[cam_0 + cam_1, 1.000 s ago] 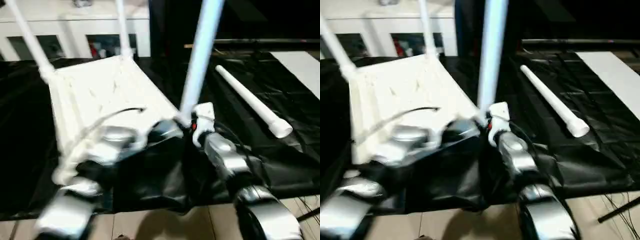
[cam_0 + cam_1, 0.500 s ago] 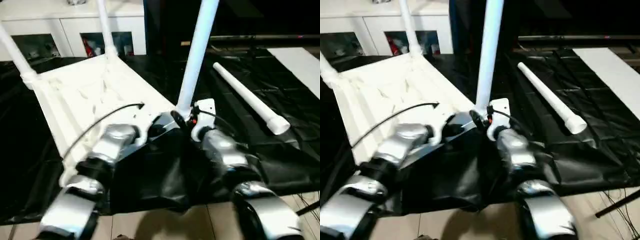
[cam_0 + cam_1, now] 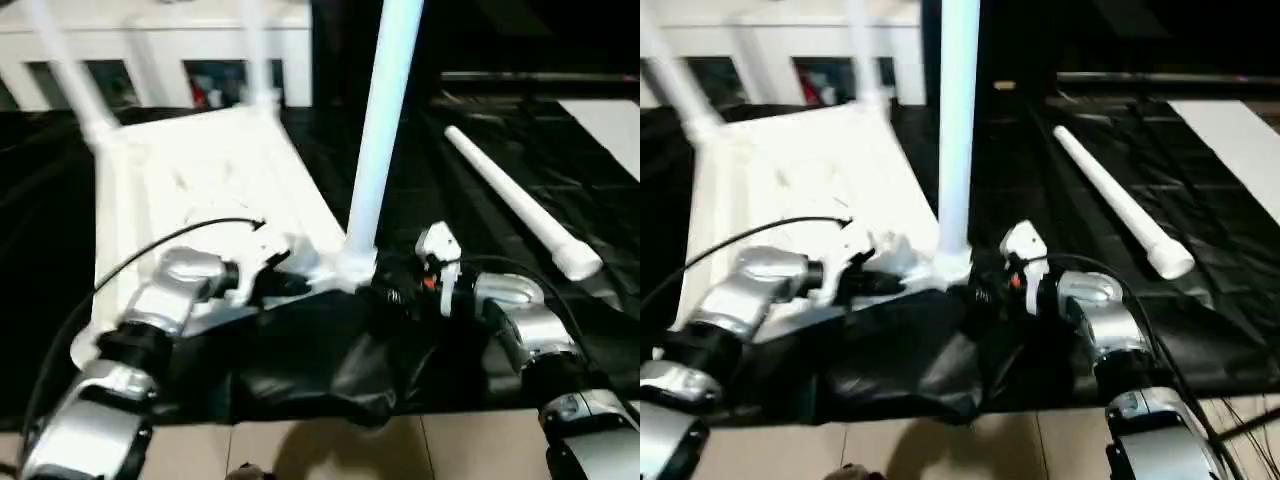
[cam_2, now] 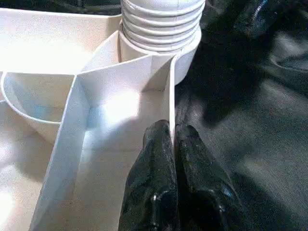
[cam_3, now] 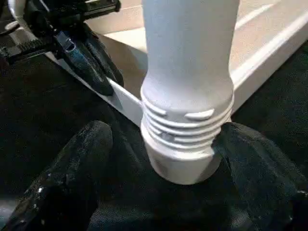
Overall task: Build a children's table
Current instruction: Insert table leg to table base
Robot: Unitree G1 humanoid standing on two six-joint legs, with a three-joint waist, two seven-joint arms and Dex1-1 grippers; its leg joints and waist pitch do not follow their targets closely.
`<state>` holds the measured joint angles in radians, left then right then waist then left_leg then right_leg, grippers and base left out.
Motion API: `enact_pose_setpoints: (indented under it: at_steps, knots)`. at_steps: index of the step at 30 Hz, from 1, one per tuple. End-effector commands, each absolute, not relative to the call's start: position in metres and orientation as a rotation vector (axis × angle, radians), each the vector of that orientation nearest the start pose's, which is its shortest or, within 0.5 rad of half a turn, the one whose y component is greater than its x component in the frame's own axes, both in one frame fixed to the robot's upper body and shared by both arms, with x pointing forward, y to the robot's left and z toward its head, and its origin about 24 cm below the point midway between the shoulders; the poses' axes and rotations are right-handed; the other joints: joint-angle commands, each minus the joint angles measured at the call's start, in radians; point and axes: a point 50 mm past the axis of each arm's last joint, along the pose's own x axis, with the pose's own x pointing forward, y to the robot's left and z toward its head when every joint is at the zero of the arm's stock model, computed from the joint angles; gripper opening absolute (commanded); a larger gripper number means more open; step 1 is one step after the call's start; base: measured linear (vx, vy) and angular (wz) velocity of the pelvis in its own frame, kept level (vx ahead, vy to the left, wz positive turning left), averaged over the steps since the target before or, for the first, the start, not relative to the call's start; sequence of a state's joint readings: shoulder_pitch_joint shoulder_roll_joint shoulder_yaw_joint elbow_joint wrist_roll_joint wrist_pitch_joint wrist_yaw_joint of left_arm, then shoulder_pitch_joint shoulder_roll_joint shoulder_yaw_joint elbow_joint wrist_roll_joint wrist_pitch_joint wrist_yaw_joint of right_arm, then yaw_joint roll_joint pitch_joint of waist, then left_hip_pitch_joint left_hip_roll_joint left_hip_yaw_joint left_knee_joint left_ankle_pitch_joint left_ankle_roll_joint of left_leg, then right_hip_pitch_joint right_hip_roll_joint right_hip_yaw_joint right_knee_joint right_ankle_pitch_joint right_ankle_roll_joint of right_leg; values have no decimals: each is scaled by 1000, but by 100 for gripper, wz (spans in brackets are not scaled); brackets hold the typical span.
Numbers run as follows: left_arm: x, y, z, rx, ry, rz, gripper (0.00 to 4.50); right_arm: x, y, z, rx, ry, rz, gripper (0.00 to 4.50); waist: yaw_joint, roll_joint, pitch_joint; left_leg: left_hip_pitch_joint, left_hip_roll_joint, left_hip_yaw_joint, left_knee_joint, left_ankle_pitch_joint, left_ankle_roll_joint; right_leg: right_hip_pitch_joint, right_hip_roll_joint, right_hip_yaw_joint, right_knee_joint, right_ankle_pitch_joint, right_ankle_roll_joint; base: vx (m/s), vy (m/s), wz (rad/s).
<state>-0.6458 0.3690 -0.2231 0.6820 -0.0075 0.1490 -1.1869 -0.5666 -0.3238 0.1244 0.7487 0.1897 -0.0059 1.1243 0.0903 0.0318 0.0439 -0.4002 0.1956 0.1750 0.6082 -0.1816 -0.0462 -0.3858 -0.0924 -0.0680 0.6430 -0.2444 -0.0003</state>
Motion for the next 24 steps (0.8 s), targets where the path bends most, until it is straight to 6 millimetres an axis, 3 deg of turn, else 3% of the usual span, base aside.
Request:
enact_pose_setpoints:
  at_steps: [1, 5, 7, 9, 18, 19, 22, 24]
  knots:
    - [330, 130, 71, 298, 387, -1327, 0, 326, -136, 56, -104, 232, 1220, 385, -2, 1, -69, 27, 40, -6, -62, -82, 114, 47, -53, 37, -58, 146, -329, 0, 0, 0]
    - [328, 130, 71, 294, 386, -1348, 0, 330, -131, 54, -152, 226, 1203, 385, -2, 6, -72, 26, 37, -7, -60, -69, 101, 48, -54, 37, -55, 180, -326, 0, 0, 0]
    - [327, 130, 71, 294, 387, -1357, 0, 330, -130, 55, -149, 226, 1203, 385, -2, 4, -74, 25, 36, -6, -59, -55, 106, 49, -54, 37, -52, 209, -329, 0, 0, 0]
    - [327, 130, 70, 300, 392, -1370, 0, 331, -127, 56, -136, 210, 1212, 385, 0, 9, -75, 24, 36, -7, -57, -45, 115, 48, -53, 36, -50, 233, -330, 0, 0, 0]
    - [326, 132, 70, 311, 403, -1373, 0, 335, -119, 52, -137, 217, 1203, 385, 3, 9, -72, 26, 39, -8, -63, -83, 92, 49, -54, 36, -52, 199, -330, 0, 0, 0]
    - [326, 132, 70, 311, 403, -1372, 0, 335, -119, 52, -136, 218, 1203, 356, 3, 7, -73, 25, 38, -8, -62, -79, 94, 49, -53, 36, -51, 204, -329, 0, 0, 0]
    - [326, 133, 70, 311, 405, -1370, 0, 336, -119, 53, -129, 218, 1205, 356, 4, 8, -73, 25, 38, -8, -61, -73, 98, 49, -54, 36, -51, 200, -328, 0, 0, 0]
    - [326, 134, 70, 312, 407, -1368, 0, 336, -121, 53, -138, 222, 1211, 332, 3, 10, -73, 26, 38, -8, -61, -72, 100, 47, -53, 36, -51, 207, -328, 0, 0, 0]
